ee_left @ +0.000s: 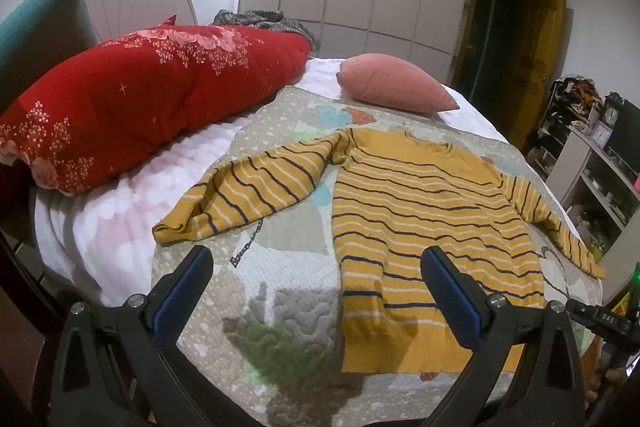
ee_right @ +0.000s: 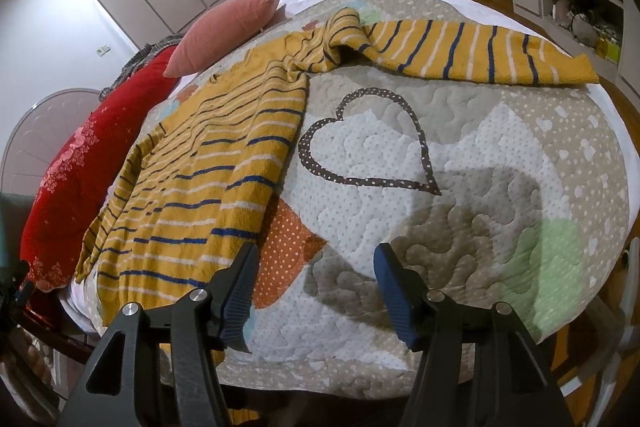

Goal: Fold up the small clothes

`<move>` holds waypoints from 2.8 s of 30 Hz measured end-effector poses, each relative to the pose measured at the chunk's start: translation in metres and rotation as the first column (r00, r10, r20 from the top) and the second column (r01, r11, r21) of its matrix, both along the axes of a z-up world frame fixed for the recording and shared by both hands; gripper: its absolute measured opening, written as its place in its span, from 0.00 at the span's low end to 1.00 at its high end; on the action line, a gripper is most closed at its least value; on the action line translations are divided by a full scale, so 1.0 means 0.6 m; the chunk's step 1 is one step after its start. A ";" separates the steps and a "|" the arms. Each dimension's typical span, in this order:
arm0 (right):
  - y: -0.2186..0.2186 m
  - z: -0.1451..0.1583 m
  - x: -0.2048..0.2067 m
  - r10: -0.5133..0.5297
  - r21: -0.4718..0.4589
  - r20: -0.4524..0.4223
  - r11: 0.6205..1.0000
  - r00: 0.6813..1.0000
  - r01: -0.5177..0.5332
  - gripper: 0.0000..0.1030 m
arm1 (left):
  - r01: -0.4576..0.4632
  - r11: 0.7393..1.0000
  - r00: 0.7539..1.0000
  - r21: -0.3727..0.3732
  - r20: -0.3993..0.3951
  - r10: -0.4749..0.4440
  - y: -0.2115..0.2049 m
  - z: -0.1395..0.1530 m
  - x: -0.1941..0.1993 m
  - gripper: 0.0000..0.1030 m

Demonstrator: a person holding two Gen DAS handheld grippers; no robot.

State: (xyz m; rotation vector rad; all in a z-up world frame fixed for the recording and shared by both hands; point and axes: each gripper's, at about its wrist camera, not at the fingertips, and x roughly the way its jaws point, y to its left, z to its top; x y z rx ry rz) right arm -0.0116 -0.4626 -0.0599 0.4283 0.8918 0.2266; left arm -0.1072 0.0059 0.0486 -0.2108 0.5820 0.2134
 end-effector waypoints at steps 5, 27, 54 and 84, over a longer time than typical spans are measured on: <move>0.002 -0.002 0.000 -0.001 0.002 -0.005 1.000 1.000 0.001 0.64 | -0.006 1.000 1.000 -0.007 -0.004 0.006 0.004 -0.003 0.002 1.00; 0.000 -0.026 0.005 -0.017 0.041 -0.049 0.999 0.999 0.019 0.65 | -0.021 0.999 0.999 -0.041 -0.040 0.020 0.016 -0.030 0.011 1.00; -0.129 -0.033 0.072 -0.237 0.120 0.009 0.965 0.971 0.234 0.65 | 0.008 0.997 0.989 -0.081 -0.146 -0.020 -0.004 -0.074 0.095 1.00; -0.413 0.070 0.156 -0.649 0.256 0.053 0.744 0.759 0.618 0.06 | 0.098 0.991 0.978 -0.092 -0.173 -0.113 -0.054 -0.077 0.145 1.00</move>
